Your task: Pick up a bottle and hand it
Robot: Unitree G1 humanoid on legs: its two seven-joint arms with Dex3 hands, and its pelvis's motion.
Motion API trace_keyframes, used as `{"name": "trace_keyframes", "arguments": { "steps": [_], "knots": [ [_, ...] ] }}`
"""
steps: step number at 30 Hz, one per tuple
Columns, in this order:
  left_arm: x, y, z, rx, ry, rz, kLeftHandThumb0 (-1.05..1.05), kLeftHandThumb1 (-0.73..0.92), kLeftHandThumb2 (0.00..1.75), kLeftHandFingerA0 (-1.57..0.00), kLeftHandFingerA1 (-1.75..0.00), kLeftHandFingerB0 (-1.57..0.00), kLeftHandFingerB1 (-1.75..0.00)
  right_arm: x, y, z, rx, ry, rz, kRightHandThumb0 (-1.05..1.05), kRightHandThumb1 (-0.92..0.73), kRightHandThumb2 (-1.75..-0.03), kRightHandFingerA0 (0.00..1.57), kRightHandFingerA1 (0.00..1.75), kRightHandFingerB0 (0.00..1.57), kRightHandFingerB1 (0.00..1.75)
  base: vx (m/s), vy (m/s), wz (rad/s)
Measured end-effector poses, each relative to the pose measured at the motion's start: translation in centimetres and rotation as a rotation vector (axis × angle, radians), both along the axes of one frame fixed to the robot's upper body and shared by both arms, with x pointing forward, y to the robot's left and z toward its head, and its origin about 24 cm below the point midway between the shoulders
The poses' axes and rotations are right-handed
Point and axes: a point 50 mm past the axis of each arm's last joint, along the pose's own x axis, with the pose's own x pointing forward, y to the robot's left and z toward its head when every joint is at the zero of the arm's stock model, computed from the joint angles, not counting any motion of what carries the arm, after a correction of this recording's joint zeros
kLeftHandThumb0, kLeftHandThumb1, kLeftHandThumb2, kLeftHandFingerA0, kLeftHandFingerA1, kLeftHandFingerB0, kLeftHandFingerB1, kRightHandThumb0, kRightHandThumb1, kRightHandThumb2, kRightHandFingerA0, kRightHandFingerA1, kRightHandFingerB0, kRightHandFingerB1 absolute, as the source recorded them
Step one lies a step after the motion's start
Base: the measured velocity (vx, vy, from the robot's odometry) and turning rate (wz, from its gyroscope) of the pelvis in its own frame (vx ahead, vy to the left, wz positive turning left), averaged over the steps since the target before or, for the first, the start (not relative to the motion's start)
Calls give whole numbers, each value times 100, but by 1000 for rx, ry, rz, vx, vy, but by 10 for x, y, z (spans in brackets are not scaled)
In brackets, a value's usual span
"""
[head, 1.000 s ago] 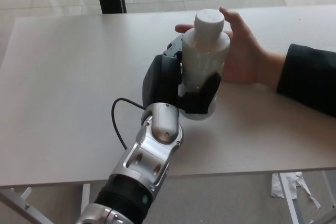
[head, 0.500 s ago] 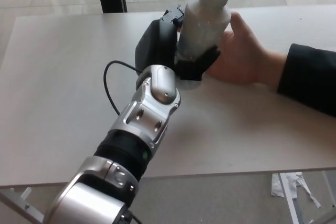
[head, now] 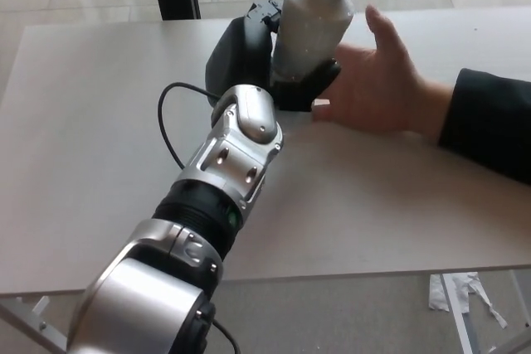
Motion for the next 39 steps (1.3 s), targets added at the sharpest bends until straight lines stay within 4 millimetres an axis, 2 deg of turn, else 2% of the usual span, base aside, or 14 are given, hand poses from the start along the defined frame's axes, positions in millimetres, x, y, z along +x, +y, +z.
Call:
{"name": "trace_keyframes", "arguments": {
  "steps": [5,10,15,19,22,26,27,28,31,32,33,37,38,39],
  "knots": [
    [7,-5,16,-17,-16,32,-13,70,84,-84,-174,-76,-136,2,9,-3,-13,17,21,-69,-47,-86,137,137,30,62,0,0,0],
    [9,-4,18,-37,-11,67,-17,73,75,-93,-163,-83,-107,0,10,-5,-21,35,27,-69,-45,-86,136,133,34,64,0,0,0],
    [8,-3,15,-39,-4,83,-17,72,76,-83,-172,-74,-142,0,11,-5,-27,37,25,-70,-47,-86,138,137,32,64,0,0,0],
    [7,-2,13,-45,1,98,-15,72,79,-84,-171,-75,-140,1,13,-4,-33,32,35,-69,-48,-86,133,134,31,63,0,0,0],
    [7,-2,11,-44,4,105,-18,75,71,-90,-160,-82,-107,3,14,-2,-39,27,42,-69,-48,-86,137,137,31,63,0,0,0],
    [5,1,5,-46,17,123,-23,77,72,-98,-144,-84,-122,3,13,-3,-40,32,46,-70,-47,-85,137,139,33,65,0,0,0],
    [5,1,5,-49,19,127,-16,73,79,-93,-156,-83,-128,4,13,-3,-40,31,46,-68,-59,-59,134,148,37,64,0,0,0],
    [5,1,4,-51,20,130,-11,63,91,-90,-151,-88,-105,4,13,-3,-39,30,46,-67,-60,-59,134,146,37,64,0,0,0],
    [4,3,3,-58,22,144,-14,62,89,-92,-148,-90,-91,5,14,-2,-39,25,46,-66,-57,-59,132,150,41,64,0,0,0],
    [4,3,3,-60,22,147,-12,66,82,-90,-140,-88,-82,6,14,-2,-36,22,45,-66,-59,-59,131,148,38,65,0,0,0],
    [4,3,3,-60,22,149,-15,73,79,-89,-149,-85,-80,6,14,-2,-35,20,45,-69,-49,-86,137,139,33,66,0,0,0],
    [3,0,3,-34,15,132,-13,66,71,-89,-126,-89,-75,9,14,0,-37,13,48,-71,-47,-86,139,138,34,66,0,0,0],
    [3,-1,3,-24,12,125,-13,65,71,-86,-123,-89,-76,10,15,0,-37,12,50,-68,-59,-59,135,145,39,65,0,0,0],
    [3,-2,3,-17,10,121,-13,67,71,-84,-115,-86,-76,10,15,0,-37,10,51,-67,-58,-59,132,148,39,66,0,0,0]
  ]
}}
